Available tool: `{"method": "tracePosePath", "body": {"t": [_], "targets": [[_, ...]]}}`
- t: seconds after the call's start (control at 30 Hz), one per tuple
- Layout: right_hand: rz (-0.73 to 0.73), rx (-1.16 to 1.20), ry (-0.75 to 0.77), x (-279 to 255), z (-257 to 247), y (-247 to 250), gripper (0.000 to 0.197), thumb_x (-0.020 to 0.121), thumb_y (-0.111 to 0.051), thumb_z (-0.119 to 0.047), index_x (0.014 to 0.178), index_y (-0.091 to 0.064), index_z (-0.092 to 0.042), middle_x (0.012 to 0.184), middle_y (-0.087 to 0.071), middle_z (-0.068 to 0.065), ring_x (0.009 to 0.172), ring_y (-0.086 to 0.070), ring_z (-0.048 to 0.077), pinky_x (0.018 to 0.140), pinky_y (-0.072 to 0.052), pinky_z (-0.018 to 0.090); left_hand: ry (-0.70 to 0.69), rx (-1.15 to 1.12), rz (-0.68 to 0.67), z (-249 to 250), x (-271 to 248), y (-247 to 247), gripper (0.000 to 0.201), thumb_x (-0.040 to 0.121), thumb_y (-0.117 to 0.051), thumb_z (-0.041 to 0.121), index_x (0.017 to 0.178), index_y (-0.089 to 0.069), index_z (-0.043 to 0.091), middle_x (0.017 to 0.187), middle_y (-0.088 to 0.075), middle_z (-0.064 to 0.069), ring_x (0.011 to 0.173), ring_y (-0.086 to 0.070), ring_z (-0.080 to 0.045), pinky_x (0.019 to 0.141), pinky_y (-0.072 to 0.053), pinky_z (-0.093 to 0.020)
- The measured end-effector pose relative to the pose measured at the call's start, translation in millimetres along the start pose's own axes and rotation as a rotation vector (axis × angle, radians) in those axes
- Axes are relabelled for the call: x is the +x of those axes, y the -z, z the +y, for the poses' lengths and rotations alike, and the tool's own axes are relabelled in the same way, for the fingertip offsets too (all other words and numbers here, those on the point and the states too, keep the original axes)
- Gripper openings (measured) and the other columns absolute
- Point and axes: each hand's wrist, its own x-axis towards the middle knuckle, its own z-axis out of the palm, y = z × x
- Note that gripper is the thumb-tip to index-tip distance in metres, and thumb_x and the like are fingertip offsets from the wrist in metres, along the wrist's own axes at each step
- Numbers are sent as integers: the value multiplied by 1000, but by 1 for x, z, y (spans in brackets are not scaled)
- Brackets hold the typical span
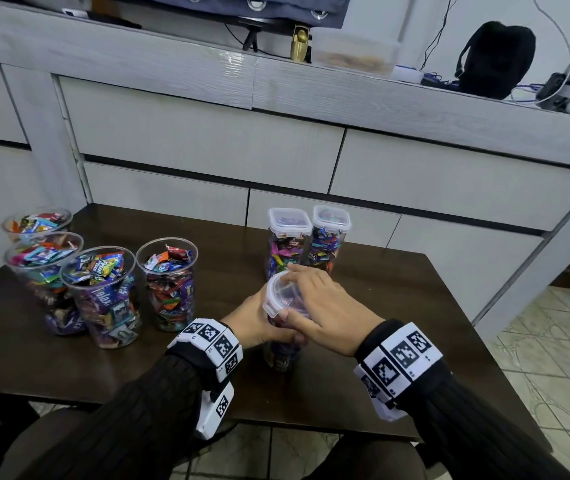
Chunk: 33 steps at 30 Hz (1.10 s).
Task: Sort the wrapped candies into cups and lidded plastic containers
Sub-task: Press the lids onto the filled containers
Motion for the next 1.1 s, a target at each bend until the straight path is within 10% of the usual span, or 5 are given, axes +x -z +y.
{"method": "tracePosePath", "body": {"t": [0.2, 0.47, 0.67, 0.97, 1.1], "targets": [[-83, 203, -18, 3, 5, -1, 63, 93, -44, -53, 142, -28, -17, 155, -21, 1, 145, -7, 12, 117, -12, 31, -29, -109, -85, 5, -3, 6, 123, 47, -95, 45, 146, -29, 15, 139, -55, -3, 132, -49, -17, 112, -38, -39], [337, 599, -401, 7, 25, -3, 19, 102, -35, -33, 107, -49, -21, 107, -57, -3, 100, -53, 12, 77, -32, 20, -64, -92, 165, 40, -8, 17, 124, 44, -33, 105, 138, -38, 25, 130, -53, 13, 114, -53, 10, 86, -42, -3], [336, 241, -383, 10, 28, -19, 41, 102, -32, -34, 62, -37, -28, 66, -43, -8, 63, -42, 12, 56, -21, 27, -61, 55, 304, 35, -1, -6, 48, 100, -31, 54, 119, -61, 22, 111, -70, -4, 104, -66, -13, 98, -50, -40], [304, 235, -446, 11, 31, -18, 53, 102, -28, -40, 54, -42, -22, 56, -46, -6, 54, -44, 10, 50, -24, 25, -138, 37, 568, 32, 4, -20, 46, 95, -29, 28, 96, -67, 3, 90, -72, -11, 84, -68, -22, 70, -54, -32], [182, 260, -315, 5, 30, -10, 39, 96, -32, -55, 88, -60, -30, 93, -57, -10, 86, -54, 9, 75, -39, 28, -112, 32, 460, 36, 1, -16, 35, 106, -28, 12, 103, -61, 2, 93, -69, -13, 85, -66, -21, 70, -52, -24]]}}
